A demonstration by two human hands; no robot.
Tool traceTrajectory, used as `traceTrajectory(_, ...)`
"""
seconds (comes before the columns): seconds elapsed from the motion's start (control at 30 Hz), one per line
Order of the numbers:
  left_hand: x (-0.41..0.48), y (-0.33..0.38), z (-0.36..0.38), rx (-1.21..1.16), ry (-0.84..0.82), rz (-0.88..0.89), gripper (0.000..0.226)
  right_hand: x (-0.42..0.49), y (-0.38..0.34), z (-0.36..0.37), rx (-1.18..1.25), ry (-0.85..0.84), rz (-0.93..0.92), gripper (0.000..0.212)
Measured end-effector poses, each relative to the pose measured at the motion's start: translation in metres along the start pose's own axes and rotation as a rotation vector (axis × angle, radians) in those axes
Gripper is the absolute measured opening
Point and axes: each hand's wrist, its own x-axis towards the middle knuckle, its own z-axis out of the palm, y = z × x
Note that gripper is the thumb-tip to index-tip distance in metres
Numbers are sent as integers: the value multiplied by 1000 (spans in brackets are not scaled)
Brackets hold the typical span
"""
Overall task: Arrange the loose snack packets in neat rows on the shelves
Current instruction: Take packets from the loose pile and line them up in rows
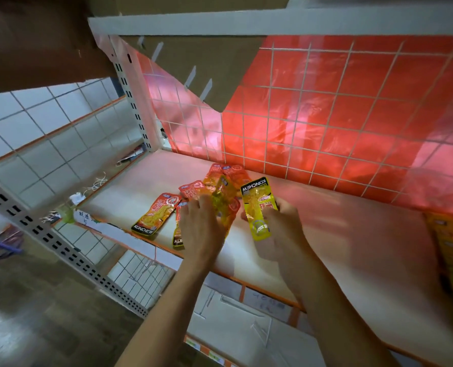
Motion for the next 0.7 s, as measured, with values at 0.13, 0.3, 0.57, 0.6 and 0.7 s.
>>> traceTrajectory(0.13,-5,19,7,81,33,65,24,-7,0,-36,98,-46,-19,30)
traceTrajectory(0.3,-16,60,14,-118,115,184,14,-18,-2,-81,236,-17,-47,56)
traceTrajectory(0.57,-49,144,41,-915,-264,108,18,-36,-3,-162,317,230,-96,29)
traceTrajectory(0.6,-55,153,44,-1032,-363,58,21,-37,-2,-172,323,237,-109,28)
traceTrajectory(0.7,-70,178,53,-1246,-433,97,23,-42,-1,-203,338,287,-144,28)
